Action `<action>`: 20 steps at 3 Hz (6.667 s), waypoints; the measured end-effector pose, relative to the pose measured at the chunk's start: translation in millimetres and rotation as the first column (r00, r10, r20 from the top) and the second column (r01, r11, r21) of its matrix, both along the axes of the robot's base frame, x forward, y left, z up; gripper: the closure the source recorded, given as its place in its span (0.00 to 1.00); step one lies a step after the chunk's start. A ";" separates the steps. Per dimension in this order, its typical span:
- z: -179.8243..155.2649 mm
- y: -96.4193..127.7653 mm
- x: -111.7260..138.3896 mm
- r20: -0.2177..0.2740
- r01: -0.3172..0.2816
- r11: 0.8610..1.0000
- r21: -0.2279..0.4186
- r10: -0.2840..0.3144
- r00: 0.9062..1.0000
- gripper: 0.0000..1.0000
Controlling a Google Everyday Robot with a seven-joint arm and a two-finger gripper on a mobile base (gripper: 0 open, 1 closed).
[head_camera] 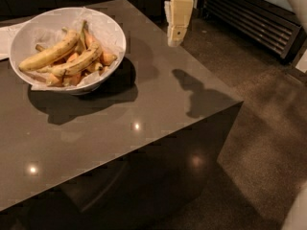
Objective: Pick banana from white bowl
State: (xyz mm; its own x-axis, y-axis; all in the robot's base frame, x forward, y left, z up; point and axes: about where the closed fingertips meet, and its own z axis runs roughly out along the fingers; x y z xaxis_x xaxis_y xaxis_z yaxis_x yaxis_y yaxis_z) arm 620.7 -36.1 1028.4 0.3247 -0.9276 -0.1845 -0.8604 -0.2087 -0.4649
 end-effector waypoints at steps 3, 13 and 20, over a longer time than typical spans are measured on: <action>-4.7 69.1 35.0 0.032 -0.178 0.971 -0.160 0.186 0.982 0.00; -52.5 219.3 6.8 -0.166 -0.548 0.827 0.124 0.562 0.811 0.20; -92.8 198.7 -15.7 -0.341 -0.492 0.855 0.162 0.516 0.785 0.44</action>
Offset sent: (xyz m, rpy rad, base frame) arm 0.0507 0.0959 -0.0120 -0.2922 0.0070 0.2894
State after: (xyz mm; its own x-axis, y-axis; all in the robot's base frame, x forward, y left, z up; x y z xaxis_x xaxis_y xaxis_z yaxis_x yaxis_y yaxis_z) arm 605.0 162.6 935.6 0.6421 -0.6334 -0.4319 -0.7477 -0.6418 -0.1704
